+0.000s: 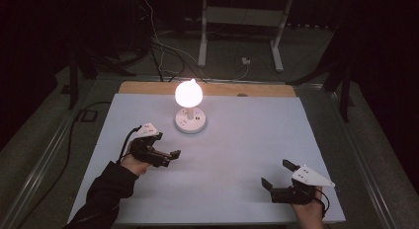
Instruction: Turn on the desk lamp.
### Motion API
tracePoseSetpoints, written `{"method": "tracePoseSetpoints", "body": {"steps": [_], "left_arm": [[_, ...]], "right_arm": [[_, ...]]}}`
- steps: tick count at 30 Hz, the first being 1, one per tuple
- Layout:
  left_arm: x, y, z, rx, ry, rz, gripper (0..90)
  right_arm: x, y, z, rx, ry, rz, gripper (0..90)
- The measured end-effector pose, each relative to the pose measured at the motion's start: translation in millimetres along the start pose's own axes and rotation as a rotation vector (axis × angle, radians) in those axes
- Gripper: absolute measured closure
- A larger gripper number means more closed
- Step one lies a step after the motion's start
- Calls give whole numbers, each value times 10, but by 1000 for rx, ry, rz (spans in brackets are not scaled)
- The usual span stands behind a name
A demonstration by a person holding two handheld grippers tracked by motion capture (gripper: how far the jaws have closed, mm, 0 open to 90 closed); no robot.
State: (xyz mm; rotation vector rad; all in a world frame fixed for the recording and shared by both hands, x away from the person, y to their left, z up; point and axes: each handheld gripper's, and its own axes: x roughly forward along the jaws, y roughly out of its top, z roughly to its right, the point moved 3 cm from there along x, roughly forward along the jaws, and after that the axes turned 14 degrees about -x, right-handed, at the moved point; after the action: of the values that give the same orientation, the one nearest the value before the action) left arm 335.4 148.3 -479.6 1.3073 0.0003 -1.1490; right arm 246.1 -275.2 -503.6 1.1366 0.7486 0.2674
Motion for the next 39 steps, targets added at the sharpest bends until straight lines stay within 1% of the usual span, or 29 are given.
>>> {"method": "tracePoseSetpoints", "body": {"steps": [2, 3, 6, 7, 8, 12, 13, 14, 15, 16, 18, 19, 21, 26, 32, 33, 35, 38, 39], "left_arm": [[-47, -91, -23, -1, 5, -12, 3], [-47, -91, -23, -1, 5, -12, 3], [-93, -181, -53, 4, 21, -20, 3], [-111, -210, -66, -1, 17, -23, 3], [-125, -240, -79, -6, 23, -22, 3], [-176, -369, -115, 0, 41, -29, 3], [-198, -430, -140, 3, 49, -36, 3], [-198, -430, -140, 3, 49, -36, 3], [-210, -455, -154, -3, 47, -34, 3], [-235, -498, -186, -11, 58, -37, 3], [-252, -517, -198, -15, 63, -39, 4], [-289, -555, -214, -20, 67, -38, 3], [-306, -574, -223, -25, 67, -37, 3], [-383, -690, -231, -30, 76, -44, 4], [-463, -835, -196, -28, 75, -48, 4], [-471, -860, -188, -33, 77, -42, 4], [-479, -910, -183, -29, 72, -42, 4], [-468, -937, -195, -25, 75, -51, 4], [-473, -930, -202, -28, 75, -43, 4]], "right_arm": [[4, -2, -3, 1, 0, -3, 0], [3, -1, -2, 0, -1, -2, 0], [2, -4, -1, 2, -1, -4, 0], [2, -4, -1, 2, -1, -4, 0], [3, -4, -4, 1, 0, -5, 0], [2, -3, -3, 2, -1, -4, 0], [3, -4, -6, 2, 0, -6, 0], [3, -4, -6, 2, 0, -6, 0], [4, -3, -5, 1, 0, -5, 0], [4, -1, -3, 0, -1, -4, 0], [3, -2, -3, 2, 0, -5, 0], [2, -3, -8, -1, 1, -5, 0], [2, -2, -4, -2, -1, -4, 0], [3, -6, -6, 0, -1, -8, 0], [8, -13, -4, -2, -1, -12, 0], [9, -12, -4, -3, -1, -12, 0], [11, -13, -3, -4, 0, -12, 0], [17, -17, -7, -7, 4, -13, 0], [18, -14, -9, -10, 5, -13, 0]]}}
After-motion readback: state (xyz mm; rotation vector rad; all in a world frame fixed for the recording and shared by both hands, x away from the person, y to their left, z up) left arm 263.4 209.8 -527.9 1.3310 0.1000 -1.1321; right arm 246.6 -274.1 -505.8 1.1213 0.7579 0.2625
